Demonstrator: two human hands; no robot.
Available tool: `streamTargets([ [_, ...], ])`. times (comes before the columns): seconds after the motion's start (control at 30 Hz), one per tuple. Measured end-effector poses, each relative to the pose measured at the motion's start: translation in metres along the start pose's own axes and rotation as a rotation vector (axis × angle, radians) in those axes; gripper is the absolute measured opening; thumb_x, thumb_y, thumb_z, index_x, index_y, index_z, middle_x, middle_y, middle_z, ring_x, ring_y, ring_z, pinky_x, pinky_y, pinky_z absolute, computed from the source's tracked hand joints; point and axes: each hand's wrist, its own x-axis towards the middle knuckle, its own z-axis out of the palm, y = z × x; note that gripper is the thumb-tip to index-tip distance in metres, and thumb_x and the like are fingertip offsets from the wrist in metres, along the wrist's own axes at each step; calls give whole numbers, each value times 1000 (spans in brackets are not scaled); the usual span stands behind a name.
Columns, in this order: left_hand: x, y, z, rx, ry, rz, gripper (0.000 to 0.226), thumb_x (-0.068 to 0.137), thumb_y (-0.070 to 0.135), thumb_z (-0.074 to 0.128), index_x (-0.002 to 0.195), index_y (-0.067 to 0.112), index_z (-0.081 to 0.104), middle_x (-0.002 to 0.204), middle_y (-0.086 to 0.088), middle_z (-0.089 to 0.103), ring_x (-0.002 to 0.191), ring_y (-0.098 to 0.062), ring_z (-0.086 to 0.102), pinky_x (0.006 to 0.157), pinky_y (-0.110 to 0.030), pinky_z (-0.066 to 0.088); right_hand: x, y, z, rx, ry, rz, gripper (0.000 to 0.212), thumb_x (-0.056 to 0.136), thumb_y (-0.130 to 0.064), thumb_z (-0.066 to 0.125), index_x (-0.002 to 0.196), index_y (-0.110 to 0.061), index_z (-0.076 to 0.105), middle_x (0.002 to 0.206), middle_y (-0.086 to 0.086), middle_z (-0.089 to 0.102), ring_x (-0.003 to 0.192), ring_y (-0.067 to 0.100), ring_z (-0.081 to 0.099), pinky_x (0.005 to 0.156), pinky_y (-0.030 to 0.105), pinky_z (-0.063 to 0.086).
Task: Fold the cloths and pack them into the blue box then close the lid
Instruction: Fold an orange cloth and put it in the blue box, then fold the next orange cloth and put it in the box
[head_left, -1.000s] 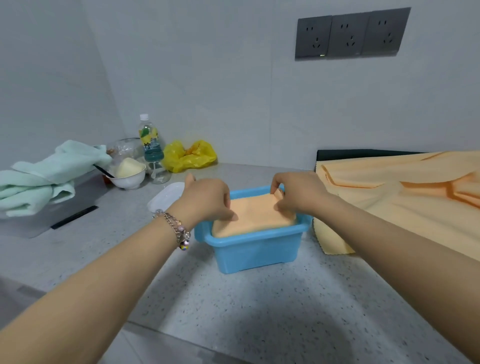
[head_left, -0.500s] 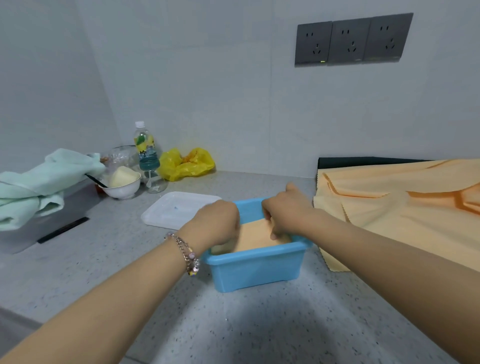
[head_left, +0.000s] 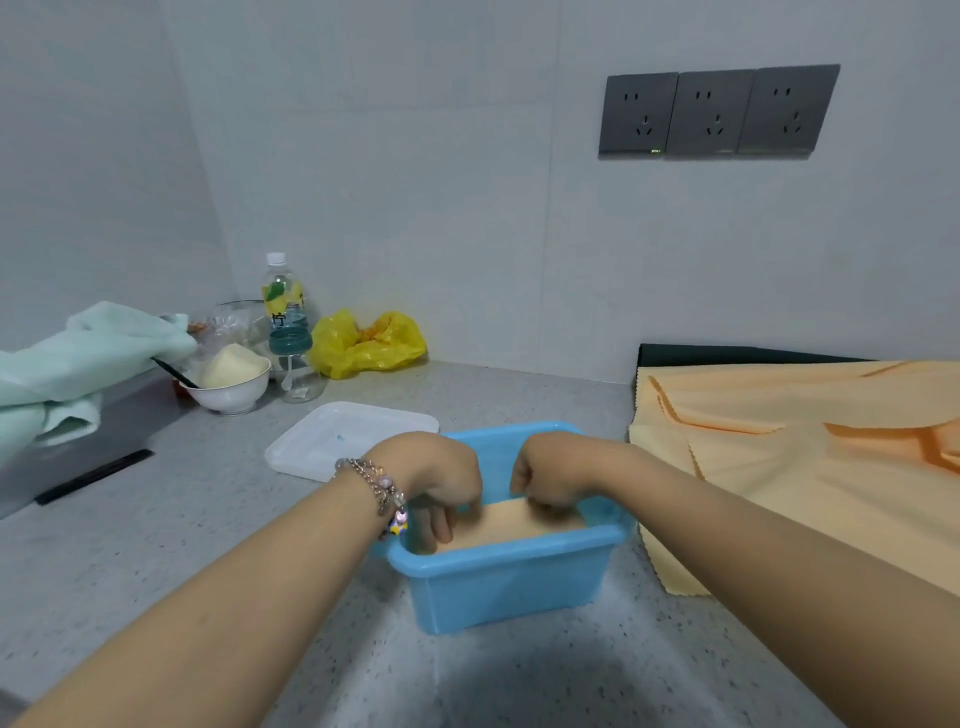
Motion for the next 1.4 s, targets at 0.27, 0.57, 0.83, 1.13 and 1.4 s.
streamTargets([
  [0.27, -2, 6, -5, -207, -48, -59, 49, 100, 21, 26, 139, -8, 28, 132, -36, 44, 115, -46, 53, 97, -48, 46, 12, 2, -10, 344, -283, 122, 33, 98, -8, 40, 127, 2, 51, 116, 22, 52, 98, 30, 53, 95, 48, 48],
  [0.57, -3, 7, -2, -216, -32, -14, 47, 99, 26, 29, 139, 3, 35, 131, -35, 45, 113, -45, 55, 97, -47, 47, 3, 0, -8, 420, -219, 113, 34, 96, -8, 45, 128, 4, 50, 119, 20, 55, 98, 25, 54, 96, 39, 49],
  [0.83, -36, 25, 4, -312, 333, 252, 30, 94, 15, 40, 105, -5, 59, 88, -17, 68, 79, -33, 70, 73, -40, 59, -44, 14, -30, 628, 92, -24, 24, 93, 0, 47, 108, -5, 64, 87, 9, 63, 82, 19, 59, 81, 28, 52],
  [1.13, -73, 95, 56, -185, 648, 525, 19, 86, 18, 48, 75, 13, 62, 71, -9, 57, 67, -21, 49, 63, -29, 41, -124, 72, -26, 748, 348, -64, 23, 88, 1, 50, 105, -2, 65, 89, 7, 64, 81, 15, 58, 79, 28, 51],
  [1.4, -49, 155, 122, -169, 548, 626, 23, 86, 17, 48, 69, 13, 63, 71, -2, 63, 69, -20, 55, 60, -26, 41, -163, 155, 6, 753, 397, 68, 25, 87, -4, 54, 106, -13, 67, 93, 3, 66, 85, 13, 59, 80, 27, 51],
])
